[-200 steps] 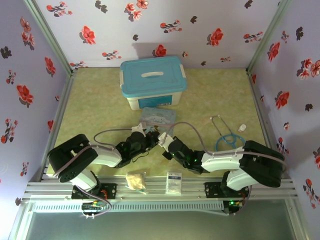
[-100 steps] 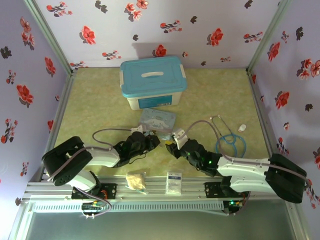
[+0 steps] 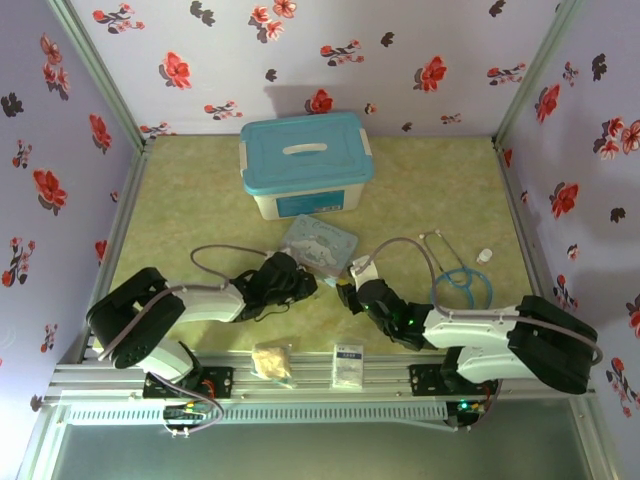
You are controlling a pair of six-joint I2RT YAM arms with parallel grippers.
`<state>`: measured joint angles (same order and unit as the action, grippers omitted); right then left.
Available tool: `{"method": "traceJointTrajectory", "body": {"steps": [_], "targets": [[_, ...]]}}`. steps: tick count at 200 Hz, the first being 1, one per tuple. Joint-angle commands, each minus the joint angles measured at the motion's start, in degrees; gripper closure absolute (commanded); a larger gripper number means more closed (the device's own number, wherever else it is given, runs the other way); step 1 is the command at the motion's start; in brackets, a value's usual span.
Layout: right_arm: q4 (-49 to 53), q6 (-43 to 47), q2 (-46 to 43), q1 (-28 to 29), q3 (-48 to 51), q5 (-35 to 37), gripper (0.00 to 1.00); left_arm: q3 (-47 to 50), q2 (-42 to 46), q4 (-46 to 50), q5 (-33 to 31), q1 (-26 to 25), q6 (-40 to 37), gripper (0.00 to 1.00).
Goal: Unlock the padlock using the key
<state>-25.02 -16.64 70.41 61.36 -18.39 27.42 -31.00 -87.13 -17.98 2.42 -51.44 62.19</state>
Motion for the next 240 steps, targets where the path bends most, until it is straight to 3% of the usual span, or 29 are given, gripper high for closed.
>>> {"method": "traceJointTrajectory", "body": {"steps": [1,29,88,115,175,222,240], "targets": [[0.5,-3.2,1.8,-0.5,-1.9,4.5,0.54,-4.8,-0.2,16.2,2.0,0.6,-9.3,0.92],[0.1,-4.7,3.7,-0.4,-2.4,4.4,0.55,-7.5,-1.1,23.6,1.5,1.8,-13.7,0.88],[-1.2,-5.7,5.1,-0.4,-2.8,5.7,0.56,-10.9,-4.9,29.1,-0.2,2.5,-18.8,0.82],[-1.7,-6.2,5.2,-0.4,-2.4,5.7,0.56,-12.4,-4.5,31.6,-4.8,1.3,-20.1,0.82],[-0.5,-7.5,5.1,-0.4,-2.3,6.1,0.56,-22.4,-8.3,48.0,-23.1,-5.2,-24.4,0.79],[1.0,-8.7,5.0,-0.5,-2.4,6.2,0.56,-24.5,-10.1,50.0,-25.8,-8.4,-24.3,0.73],[0.5,-9.4,4.6,-0.4,-1.7,6.4,0.56,-26.2,-10.5,51.6,-27.0,-9.5,-23.5,0.63]]}}
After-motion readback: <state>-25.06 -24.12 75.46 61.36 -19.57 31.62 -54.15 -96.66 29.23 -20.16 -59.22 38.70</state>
